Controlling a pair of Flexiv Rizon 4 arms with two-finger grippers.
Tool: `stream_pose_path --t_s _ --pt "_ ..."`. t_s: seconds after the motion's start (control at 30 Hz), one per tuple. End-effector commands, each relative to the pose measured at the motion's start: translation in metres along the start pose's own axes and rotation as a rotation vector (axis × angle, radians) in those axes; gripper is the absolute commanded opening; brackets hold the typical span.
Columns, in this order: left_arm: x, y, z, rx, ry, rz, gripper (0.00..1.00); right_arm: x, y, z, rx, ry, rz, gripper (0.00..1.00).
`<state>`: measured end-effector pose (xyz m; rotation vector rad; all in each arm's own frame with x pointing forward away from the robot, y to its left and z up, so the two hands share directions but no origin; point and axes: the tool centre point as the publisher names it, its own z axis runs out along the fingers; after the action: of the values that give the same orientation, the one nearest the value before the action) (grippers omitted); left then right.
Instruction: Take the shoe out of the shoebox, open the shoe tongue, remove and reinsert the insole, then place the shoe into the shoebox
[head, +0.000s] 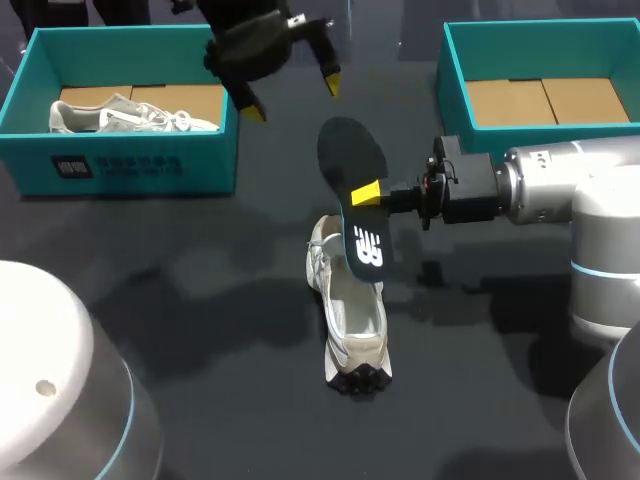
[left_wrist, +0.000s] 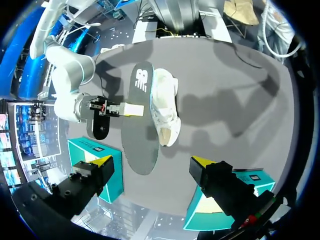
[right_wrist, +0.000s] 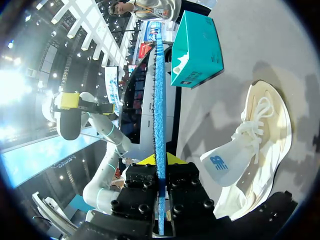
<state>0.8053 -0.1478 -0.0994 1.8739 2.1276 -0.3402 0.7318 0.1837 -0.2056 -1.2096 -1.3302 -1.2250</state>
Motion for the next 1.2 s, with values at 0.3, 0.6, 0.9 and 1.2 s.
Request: stream_pose_path --t_s 0.3,0.6,0.9,1.2 --pt "0.010 -0.008 0.017 -0.033 -0.826 -0.021 1.00 0.000 -0.001 0.001 -0.002 -0.002 0.000 0.00" --pt "0.010 -0.019 0.024 -0.065 -0.897 0.015 1.00 0.000 -0.001 0.001 -0.002 -0.002 0.000 0.00" --pt "0.024 -0.026 0.039 -0.048 -0.947 0.009 1.00 0.000 -0.001 0.001 -0.002 -0.002 0.000 0.00" --pt "0.037 -0.027 0.051 -0.037 -0.997 -0.008 1.00 0.000 -0.001 0.001 -0.002 -0.002 0.000 0.00"
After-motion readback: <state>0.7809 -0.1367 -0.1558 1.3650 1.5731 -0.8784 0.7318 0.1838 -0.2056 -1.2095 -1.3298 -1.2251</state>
